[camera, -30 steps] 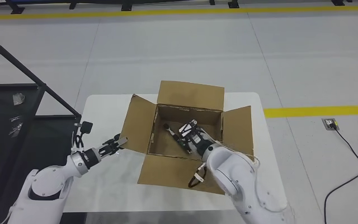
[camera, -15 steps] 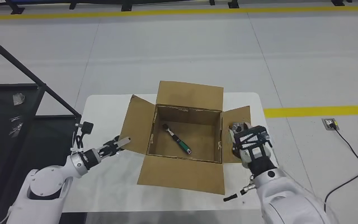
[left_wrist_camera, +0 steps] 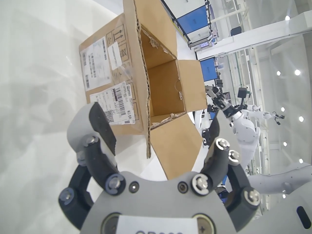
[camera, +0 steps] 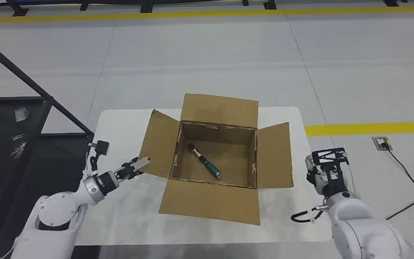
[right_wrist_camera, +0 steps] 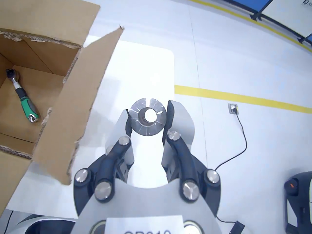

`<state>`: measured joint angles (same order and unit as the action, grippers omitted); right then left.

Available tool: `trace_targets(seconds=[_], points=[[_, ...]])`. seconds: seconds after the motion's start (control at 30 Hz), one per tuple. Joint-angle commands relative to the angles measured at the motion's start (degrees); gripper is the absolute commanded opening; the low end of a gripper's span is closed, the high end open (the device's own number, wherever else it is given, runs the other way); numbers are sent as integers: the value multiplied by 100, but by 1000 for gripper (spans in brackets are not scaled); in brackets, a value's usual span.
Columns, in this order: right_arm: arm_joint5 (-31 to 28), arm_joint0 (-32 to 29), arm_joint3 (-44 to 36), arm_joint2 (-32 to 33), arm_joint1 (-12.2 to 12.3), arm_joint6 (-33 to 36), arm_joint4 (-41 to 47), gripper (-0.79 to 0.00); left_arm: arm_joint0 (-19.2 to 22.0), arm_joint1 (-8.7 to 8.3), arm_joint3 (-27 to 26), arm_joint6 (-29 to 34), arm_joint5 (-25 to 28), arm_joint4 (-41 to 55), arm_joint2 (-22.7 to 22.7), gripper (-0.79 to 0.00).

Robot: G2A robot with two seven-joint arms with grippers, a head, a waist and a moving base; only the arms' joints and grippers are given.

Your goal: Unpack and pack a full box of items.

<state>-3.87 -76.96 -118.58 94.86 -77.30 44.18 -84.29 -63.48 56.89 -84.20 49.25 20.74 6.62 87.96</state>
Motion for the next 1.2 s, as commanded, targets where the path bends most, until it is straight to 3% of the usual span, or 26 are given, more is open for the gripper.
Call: trace_targets(seconds=[0.0, 0.27, 0.5, 0.87, 1.17], points=[[-104, 122, 447, 129, 15, -106, 199, -785, -8, -3, 0, -30, -19, 0, -7, 0], [-756, 712, 2152, 450, 98, -516, 904, -785, -90, -14, -44, -190, -92, -8, -10, 0], [-1007, 1208, 3102, 322, 151, -644, 997, -785, -114, -17, -72, -270, -137, -20, -58, 0], [-995, 1780, 4380, 189, 213, -1217, 1048, -785, -156, -32, -161, -421, -216, -169, -79, 0], [-857, 2129, 5002, -35, 245, -1286, 947, -785, -220, -48, -202, -452, -217, -134, -42, 0]])
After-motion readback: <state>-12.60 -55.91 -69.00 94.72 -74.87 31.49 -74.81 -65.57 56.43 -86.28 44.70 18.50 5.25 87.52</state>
